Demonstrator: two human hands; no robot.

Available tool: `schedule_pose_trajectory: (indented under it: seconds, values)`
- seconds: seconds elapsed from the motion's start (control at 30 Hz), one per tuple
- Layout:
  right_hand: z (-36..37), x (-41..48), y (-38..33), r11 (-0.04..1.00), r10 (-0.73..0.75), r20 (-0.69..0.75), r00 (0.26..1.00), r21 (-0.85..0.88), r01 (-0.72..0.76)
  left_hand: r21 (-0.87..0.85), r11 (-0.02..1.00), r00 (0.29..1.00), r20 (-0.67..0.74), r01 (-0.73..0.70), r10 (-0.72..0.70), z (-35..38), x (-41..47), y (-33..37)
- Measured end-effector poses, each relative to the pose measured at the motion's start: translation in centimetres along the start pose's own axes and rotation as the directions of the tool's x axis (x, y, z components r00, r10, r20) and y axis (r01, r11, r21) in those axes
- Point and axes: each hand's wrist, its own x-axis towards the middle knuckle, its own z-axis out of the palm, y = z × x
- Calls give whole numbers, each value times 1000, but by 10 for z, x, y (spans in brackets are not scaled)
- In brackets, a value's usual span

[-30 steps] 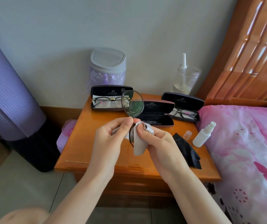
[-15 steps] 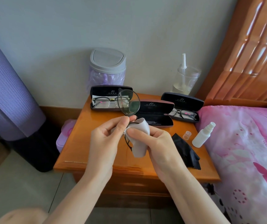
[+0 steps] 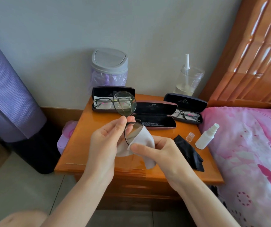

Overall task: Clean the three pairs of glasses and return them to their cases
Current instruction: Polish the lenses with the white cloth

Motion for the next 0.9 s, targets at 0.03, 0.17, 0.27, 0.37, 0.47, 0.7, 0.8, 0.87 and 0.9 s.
schedule_pose_trajectory:
  seconds: [0.03, 0.17, 0.27, 0.37, 0.47, 0.7, 0.8, 0.87, 0.9]
  values:
    - [0, 1, 0, 1000, -1, -18, 1000, -5, 1, 10, 1000, 1000, 5, -20, 20, 1, 0, 0]
    - [7, 3, 2, 999, -11, -94, 995, 46, 15, 71, 992, 994, 16, -108, 107, 4, -1, 3]
    - [13, 5, 1, 989, 5, -115, 993, 146, 12, 126, 983, 991, 28, -136, 134, 4, -2, 2]
    - [16, 7, -2, 975, 17, -148, 989, 221, 17, 200, 968, 988, 45, -152, 145, 4, -6, -2]
    - [19, 7, -3, 967, 38, -197, 980, 256, 14, 201, 968, 989, 35, -146, 142, 5, -5, -3]
    - [13, 8, -3, 961, 70, -249, 966, 277, 2, 139, 983, 992, 58, -119, 112, 3, -2, -2]
    - [11, 7, -3, 963, 72, -265, 961, 268, 2, 95, 990, 994, 52, -101, 96, 3, -2, -2]
    - [10, 6, -1, 968, 71, -264, 962, 252, -2, 71, 994, 996, 44, -77, 74, 3, -2, -3]
    - [9, 4, 0, 970, 72, -264, 962, 243, -6, 62, 996, 997, 40, -66, 64, 3, -3, -3]
